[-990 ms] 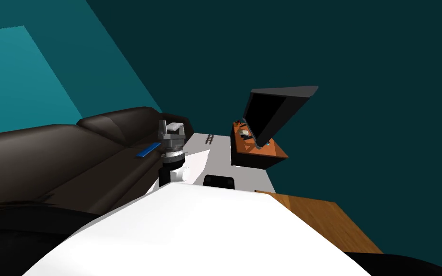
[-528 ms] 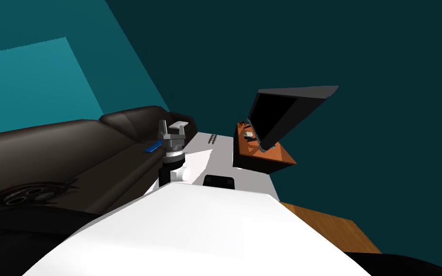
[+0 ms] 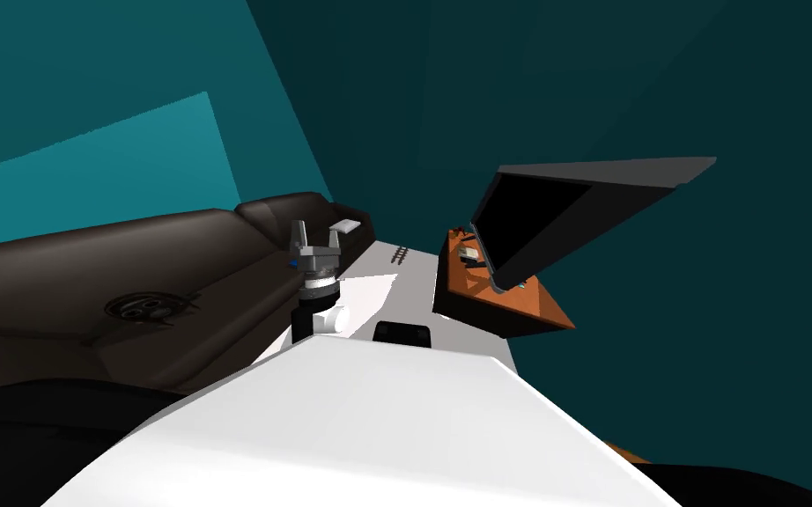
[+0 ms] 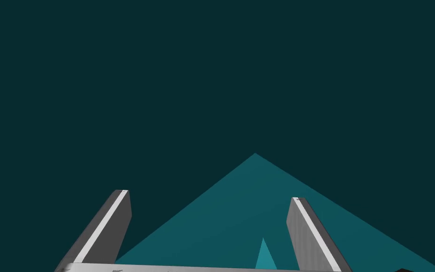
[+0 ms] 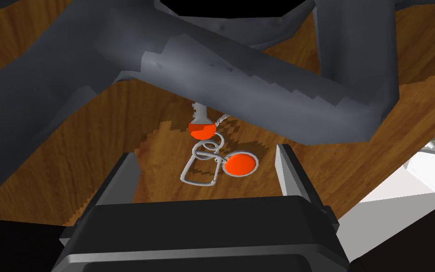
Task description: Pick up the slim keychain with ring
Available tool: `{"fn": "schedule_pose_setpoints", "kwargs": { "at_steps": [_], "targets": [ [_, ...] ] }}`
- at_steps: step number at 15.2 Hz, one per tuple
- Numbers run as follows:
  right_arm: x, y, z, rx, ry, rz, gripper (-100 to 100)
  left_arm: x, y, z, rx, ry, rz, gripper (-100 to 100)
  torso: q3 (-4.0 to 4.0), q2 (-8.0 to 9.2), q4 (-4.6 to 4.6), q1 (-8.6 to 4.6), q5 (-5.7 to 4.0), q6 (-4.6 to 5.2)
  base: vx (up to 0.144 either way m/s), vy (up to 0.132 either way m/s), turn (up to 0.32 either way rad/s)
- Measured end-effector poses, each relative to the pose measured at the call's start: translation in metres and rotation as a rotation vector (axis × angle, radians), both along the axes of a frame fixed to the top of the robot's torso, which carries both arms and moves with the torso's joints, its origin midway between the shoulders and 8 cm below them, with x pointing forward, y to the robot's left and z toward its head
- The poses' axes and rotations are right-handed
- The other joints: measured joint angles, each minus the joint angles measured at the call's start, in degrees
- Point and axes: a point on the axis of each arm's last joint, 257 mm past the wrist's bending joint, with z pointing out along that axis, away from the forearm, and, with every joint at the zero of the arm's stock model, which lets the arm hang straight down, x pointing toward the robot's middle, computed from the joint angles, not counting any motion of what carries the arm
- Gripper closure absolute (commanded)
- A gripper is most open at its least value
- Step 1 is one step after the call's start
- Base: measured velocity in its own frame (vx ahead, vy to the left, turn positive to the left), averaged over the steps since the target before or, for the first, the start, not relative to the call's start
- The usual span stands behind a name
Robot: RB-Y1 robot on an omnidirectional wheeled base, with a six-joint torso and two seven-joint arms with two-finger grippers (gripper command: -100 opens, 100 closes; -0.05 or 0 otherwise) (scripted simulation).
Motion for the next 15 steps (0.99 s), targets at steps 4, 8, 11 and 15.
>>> {"fn": "schedule_pose_setpoints", "kwargs": {
  "at_steps": [4, 8, 11, 15],
  "targets": [
    [-0.005, 0.01, -0.011, 0.001, 0.01, -0.011, -100, 0.0, 0.0, 0.0, 0.0, 0.0, 0.0, 0, 0.11, 0.2, 0.05, 0.03, -0.01, 0.01, -0.027, -0.038, 0.059],
    [-0.003, 0.022, -0.022, -0.001, 0.009, -0.017, 100, 0.0, 0.0, 0.0, 0.0, 0.0, 0.0, 0, 0.13, 0.22, 0.05, 0.07, 0.01, 0.03, -0.024, -0.031, 0.019],
    [-0.002, 0.021, -0.022, -0.001, 0.009, -0.017, 100, 0.0, 0.0, 0.0, 0.0, 0.0, 0.0, 0, 0.06, 0.12, 0.01, 0.15, 0.01, 0.02, 0.0, 0.0, 0.0],
    [-0.007, 0.007, -0.006, -0.004, 0.013, -0.005, 100, 0.0, 0.0, 0.0, 0.0, 0.0, 0.0, 0, -0.06, -0.08, -0.05, 0.49, 0.11, 0.06, 0.042, 0.057, -0.079]
  ]
}}
